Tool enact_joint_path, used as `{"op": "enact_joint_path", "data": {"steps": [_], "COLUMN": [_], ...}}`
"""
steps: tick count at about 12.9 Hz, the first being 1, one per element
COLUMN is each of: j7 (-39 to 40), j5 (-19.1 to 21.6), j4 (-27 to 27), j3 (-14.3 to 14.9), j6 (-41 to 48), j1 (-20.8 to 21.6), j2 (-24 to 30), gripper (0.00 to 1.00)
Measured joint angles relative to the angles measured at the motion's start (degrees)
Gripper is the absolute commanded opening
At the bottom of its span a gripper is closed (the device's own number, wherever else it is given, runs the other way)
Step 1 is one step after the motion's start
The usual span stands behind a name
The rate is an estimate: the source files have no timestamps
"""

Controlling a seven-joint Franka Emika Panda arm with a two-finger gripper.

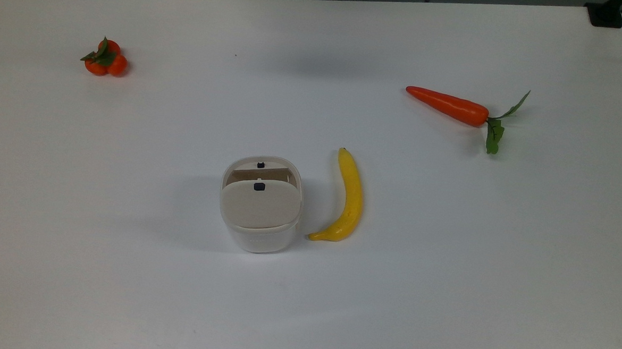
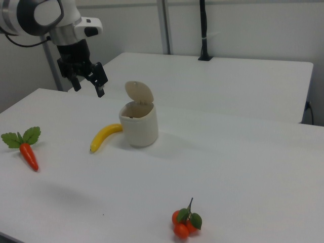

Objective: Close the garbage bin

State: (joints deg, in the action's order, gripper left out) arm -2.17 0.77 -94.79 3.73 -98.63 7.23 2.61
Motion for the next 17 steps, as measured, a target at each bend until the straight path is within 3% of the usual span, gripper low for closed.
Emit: {"op": "enact_joint_path", "data": {"steps": [2,6,8,17], "j7": [0.2,0.5,0.5,0.5], "j5": [0.0,0.0,0.0,0.2], "j4": [0.0,0.0,0.0,-0.2], "j3": [0.0,0.0,0.0,0.0], "j6": [0.0,-0.1,-0.1,-4.9], "j1": [0.0,0.0,0.0,0.0], "j2": [0.0,0.0,0.0,-0.5], "gripper": [0.69,0.30,0.18,0.01]}}
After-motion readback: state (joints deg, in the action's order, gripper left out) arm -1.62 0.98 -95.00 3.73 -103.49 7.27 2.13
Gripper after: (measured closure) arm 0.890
